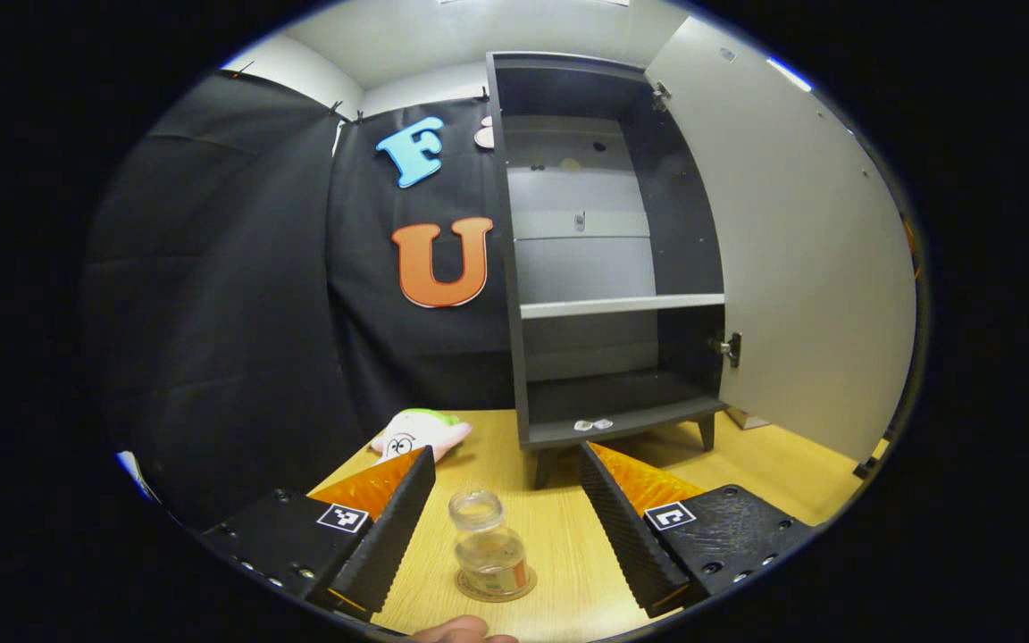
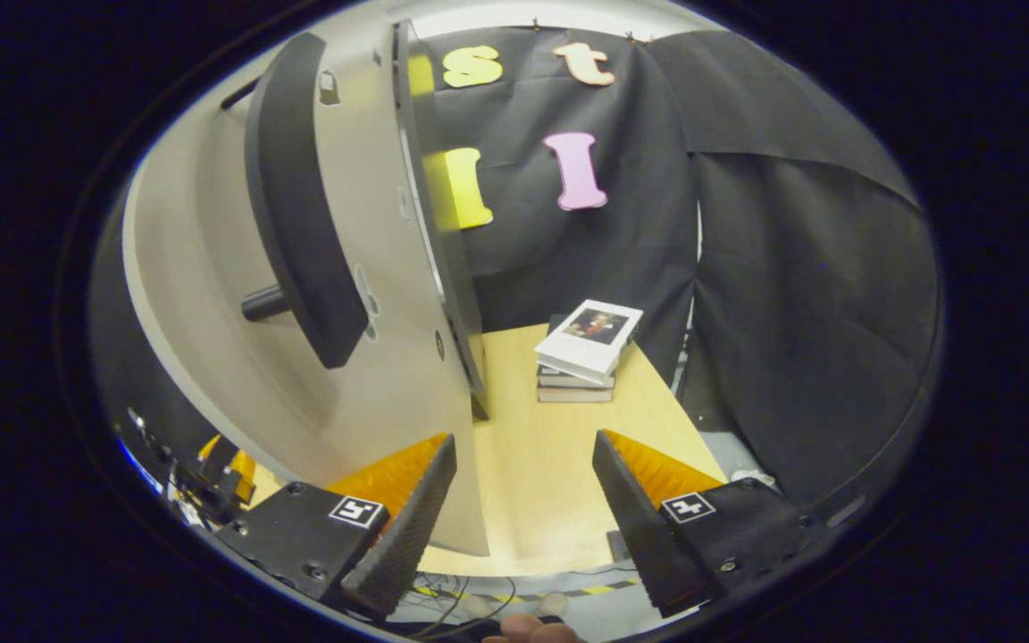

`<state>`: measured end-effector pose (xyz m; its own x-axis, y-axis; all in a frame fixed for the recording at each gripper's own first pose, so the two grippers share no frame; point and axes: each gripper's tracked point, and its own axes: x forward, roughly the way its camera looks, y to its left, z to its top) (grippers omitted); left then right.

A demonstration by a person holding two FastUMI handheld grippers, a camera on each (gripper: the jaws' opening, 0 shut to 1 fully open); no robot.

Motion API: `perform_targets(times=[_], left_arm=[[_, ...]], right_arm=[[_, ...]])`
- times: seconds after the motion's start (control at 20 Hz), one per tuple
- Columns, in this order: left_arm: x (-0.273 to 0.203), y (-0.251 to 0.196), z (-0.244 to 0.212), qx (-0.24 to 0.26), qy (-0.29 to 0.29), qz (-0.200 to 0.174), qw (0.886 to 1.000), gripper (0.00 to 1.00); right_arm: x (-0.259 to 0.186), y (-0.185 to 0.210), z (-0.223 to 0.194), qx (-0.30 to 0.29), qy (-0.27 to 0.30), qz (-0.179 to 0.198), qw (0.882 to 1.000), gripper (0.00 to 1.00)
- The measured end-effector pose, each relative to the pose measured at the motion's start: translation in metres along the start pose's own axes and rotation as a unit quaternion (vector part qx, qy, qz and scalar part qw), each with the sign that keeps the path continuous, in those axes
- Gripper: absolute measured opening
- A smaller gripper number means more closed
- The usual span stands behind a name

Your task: Open the cabinet door with the right hand, grasp the bottle in the cabinet with the left hand and place it on the coaster, then close the cabinet door with the right hand.

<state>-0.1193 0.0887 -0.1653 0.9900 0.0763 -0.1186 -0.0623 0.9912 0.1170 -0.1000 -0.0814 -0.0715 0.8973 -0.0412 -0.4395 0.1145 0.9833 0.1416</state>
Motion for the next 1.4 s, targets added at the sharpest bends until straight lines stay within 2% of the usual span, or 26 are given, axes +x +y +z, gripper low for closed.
perform_targets(times=[0.05,0.1,0.2,0.25,0.3,0.4,0.45,0.5,0.65,0.75,0.8,0.85,0.9,1.0,1.25,1.3,1.35,1.4], left_arm=[[-0.001,-0.010,0.013,0.002,0.001,-0.008,1.000,1.00],[-0.003,-0.018,0.028,0.005,-0.002,-0.010,1.000,0.96],[-0.005,-0.037,0.057,0.004,-0.006,-0.022,1.000,0.96],[-0.008,-0.047,0.071,0.007,-0.008,-0.022,1.000,1.00],[-0.010,-0.050,0.082,0.011,-0.007,-0.015,1.000,0.96],[-0.014,-0.056,0.103,0.018,0.002,-0.001,1.000,0.96],[-0.017,-0.056,0.113,0.011,0.005,0.010,1.000,0.96],[-0.018,-0.064,0.122,0.001,0.005,0.010,1.000,0.96],[-0.020,-0.079,0.149,0.009,-0.009,0.003,1.000,0.96],[-0.019,-0.084,0.151,0.013,-0.005,0.002,1.000,0.96],[-0.019,-0.090,0.152,0.009,-0.003,-0.004,1.000,0.96],[-0.017,-0.093,0.153,0.005,-0.003,-0.011,1.000,1.00],[-0.016,-0.097,0.153,0.003,-0.006,-0.016,1.000,0.96],[-0.010,-0.099,0.159,-0.002,-0.017,-0.029,0.999,0.96],[0.009,-0.095,0.157,-0.019,-0.015,-0.051,0.998,0.96],[0.012,-0.092,0.155,-0.023,-0.013,-0.053,0.998,1.00],[0.014,-0.087,0.154,-0.027,-0.013,-0.052,0.998,1.00],[0.017,-0.082,0.154,-0.031,-0.013,-0.053,0.998,0.96]], right_arm=[[0.001,0.001,0.003,-0.016,-0.008,0.009,1.000,0.98],[0.003,0.003,0.006,-0.029,-0.014,0.019,0.999,0.98],[0.005,0.003,0.011,-0.057,-0.024,0.038,0.997,0.98],[0.004,0.004,0.016,-0.068,-0.034,0.049,0.996,0.98],[0.002,0.007,0.023,-0.075,-0.047,0.062,0.994,0.98],[0.000,0.013,0.036,-0.082,-0.070,0.092,0.990,0.99],[-0.002,0.016,0.043,-0.082,-0.081,0.108,0.987,0.94],[-0.007,0.018,0.051,-0.081,-0.095,0.121,0.985,0.98],[-0.017,0.027,0.070,-0.080,-0.132,0.158,0.975,0.98],[-0.021,0.026,0.065,-0.082,-0.123,0.165,0.975,0.98],[-0.026,0.027,0.068,-0.072,-0.129,0.166,0.975,0.93],[-0.030,0.028,0.072,-0.059,-0.138,0.165,0.975,0.98],[-0.035,0.029,0.075,-0.048,-0.146,0.160,0.975,0.98],[-0.039,0.035,0.071,-0.049,-0.146,0.155,0.976,0.98],[-0.050,0.082,0.059,-0.083,-0.137,0.184,0.970,0.98],[-0.051,0.091,0.060,-0.095,-0.139,0.188,0.968,0.98],[-0.051,0.097,0.058,-0.102,-0.140,0.191,0.966,0.92],[-0.048,0.105,0.057,-0.106,-0.139,0.195,0.965,0.92]])
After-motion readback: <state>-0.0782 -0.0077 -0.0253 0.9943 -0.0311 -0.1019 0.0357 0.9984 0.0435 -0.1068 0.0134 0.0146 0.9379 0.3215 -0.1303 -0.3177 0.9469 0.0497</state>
